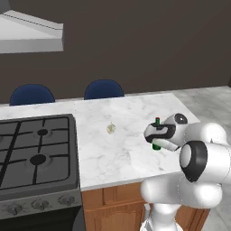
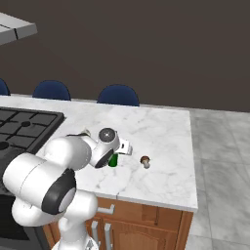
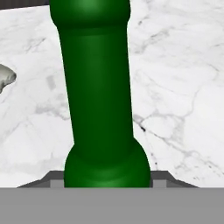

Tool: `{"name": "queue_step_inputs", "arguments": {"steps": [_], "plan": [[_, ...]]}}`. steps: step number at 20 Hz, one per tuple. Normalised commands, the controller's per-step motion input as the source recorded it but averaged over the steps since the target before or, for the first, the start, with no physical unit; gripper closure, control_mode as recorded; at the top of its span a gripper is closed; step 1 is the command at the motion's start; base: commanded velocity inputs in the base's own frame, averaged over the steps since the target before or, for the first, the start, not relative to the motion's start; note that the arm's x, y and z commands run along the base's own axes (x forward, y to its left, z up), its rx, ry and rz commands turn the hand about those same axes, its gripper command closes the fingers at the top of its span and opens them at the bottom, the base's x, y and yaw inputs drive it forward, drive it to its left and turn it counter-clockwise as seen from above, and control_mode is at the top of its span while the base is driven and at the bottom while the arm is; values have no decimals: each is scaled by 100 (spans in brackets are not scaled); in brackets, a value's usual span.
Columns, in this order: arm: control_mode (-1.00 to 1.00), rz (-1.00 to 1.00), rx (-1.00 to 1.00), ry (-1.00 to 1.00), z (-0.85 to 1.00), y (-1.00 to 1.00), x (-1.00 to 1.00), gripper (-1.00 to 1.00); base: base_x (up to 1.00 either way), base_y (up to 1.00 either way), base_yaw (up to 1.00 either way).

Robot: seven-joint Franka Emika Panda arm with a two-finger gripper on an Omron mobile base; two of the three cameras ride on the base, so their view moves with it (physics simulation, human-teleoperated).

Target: Place the beer on the top shelf of the fridge to keep it out of children's reach, and place the mushroom and garlic on lower shelves for easy access.

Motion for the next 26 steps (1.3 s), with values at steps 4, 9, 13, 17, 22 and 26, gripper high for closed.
{"name": "queue_step_inputs", "arguments": {"steps": [4,9,13,17,22,26], "plan": [[-100,2,0,0,18,0,-16,100,0,0,0],[-100,2,0,0,67,0,-31,100,0,0,0],[-100,1,0,0,99,-5,-51,100,0,0,0],[-100,0,0,0,81,0,-65,100,0,0,0],[-100,0,0,0,79,2,-58,100,0,0,0],[-100,0,-3,-9,72,15,-61,100,0,0,0]]}}
